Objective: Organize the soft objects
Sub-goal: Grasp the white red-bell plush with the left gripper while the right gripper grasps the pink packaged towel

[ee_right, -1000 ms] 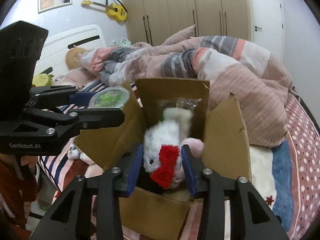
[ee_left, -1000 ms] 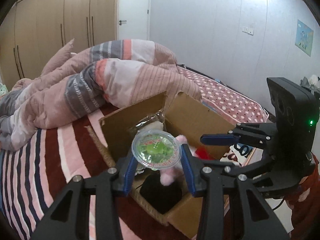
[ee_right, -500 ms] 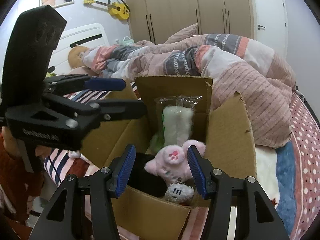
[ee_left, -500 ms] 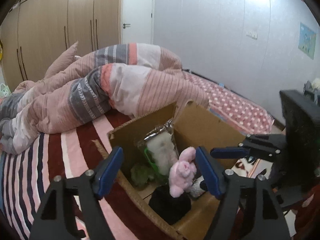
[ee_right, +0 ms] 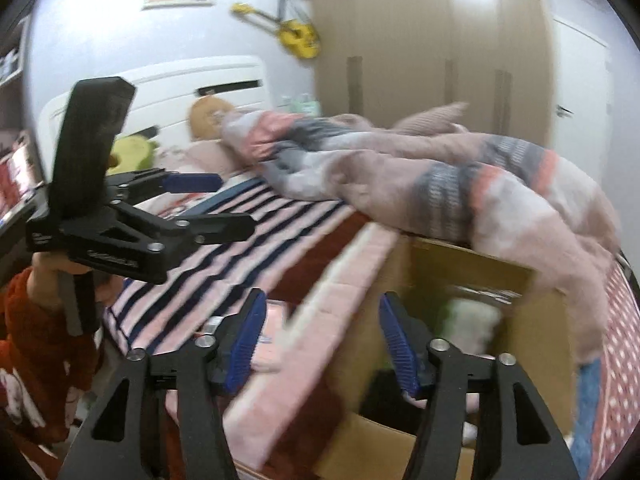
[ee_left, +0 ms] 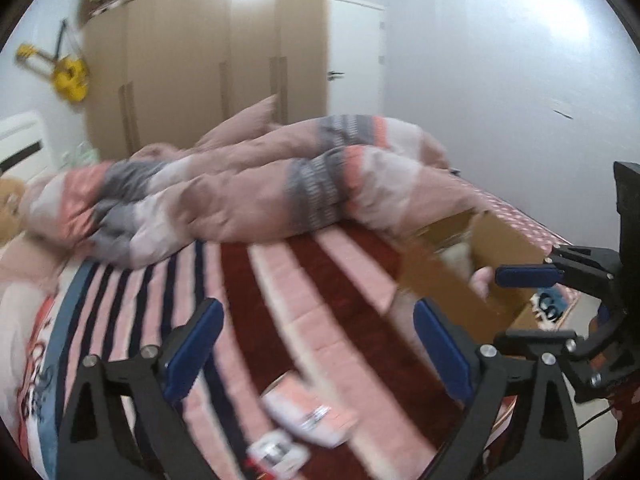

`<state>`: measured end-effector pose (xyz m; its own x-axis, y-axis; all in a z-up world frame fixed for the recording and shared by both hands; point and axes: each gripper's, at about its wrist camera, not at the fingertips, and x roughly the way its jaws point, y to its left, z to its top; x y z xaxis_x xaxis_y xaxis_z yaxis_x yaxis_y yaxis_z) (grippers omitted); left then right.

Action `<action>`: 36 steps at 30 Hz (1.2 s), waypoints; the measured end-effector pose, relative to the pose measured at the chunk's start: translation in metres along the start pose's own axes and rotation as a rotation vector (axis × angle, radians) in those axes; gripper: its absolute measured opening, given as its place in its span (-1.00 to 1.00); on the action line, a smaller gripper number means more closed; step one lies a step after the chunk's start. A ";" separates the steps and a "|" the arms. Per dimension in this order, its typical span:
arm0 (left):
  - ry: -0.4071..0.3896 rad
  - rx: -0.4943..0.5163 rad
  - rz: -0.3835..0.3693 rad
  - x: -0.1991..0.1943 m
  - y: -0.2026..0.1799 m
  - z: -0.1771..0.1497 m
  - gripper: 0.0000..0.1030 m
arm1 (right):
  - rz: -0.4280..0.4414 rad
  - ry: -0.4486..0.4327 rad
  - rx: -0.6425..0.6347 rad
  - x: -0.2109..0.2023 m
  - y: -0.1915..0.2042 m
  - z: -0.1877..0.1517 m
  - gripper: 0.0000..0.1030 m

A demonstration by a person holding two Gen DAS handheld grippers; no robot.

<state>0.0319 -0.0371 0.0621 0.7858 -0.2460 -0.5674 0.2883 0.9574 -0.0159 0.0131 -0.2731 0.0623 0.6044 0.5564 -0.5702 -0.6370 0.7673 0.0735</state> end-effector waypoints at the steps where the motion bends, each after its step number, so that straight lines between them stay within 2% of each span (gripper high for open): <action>1: 0.008 -0.020 0.017 -0.002 0.013 -0.008 0.84 | 0.024 0.017 -0.025 0.011 0.015 0.003 0.12; 6: 0.078 -0.090 0.054 0.004 0.062 -0.056 0.84 | 0.123 0.114 -0.061 0.065 0.063 -0.002 0.20; 11: 0.150 -0.136 0.016 0.028 0.081 -0.099 0.84 | 0.138 0.226 -0.083 0.123 0.087 -0.031 0.23; 14: 0.190 -0.158 -0.033 0.046 0.083 -0.125 0.84 | 0.107 0.279 -0.082 0.157 0.087 -0.053 0.34; 18: 0.243 -0.170 -0.089 0.070 0.080 -0.150 0.84 | 0.040 0.331 -0.092 0.193 0.078 -0.079 0.36; 24: 0.287 -0.206 -0.186 0.094 0.070 -0.175 0.84 | 0.054 0.366 -0.051 0.222 0.064 -0.094 0.36; 27: 0.296 -0.213 -0.172 0.101 0.067 -0.177 0.83 | 0.059 0.350 -0.046 0.224 0.061 -0.095 0.32; 29: 0.289 -0.215 -0.179 0.102 0.065 -0.177 0.73 | 0.053 0.346 -0.055 0.224 0.060 -0.095 0.26; 31: 0.296 -0.197 -0.179 0.103 0.063 -0.177 0.40 | 0.050 0.340 -0.060 0.225 0.060 -0.094 -0.01; 34: 0.311 -0.153 -0.139 0.103 0.060 -0.178 0.18 | 0.036 0.335 -0.075 0.224 0.060 -0.093 -0.19; 36: 0.317 -0.152 -0.131 0.101 0.060 -0.178 0.10 | 0.040 0.338 -0.070 0.222 0.058 -0.093 -0.26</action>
<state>0.0310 0.0226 -0.1429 0.5325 -0.3314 -0.7789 0.2717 0.9384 -0.2136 0.0657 -0.1342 -0.1360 0.3931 0.4398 -0.8075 -0.6954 0.7168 0.0518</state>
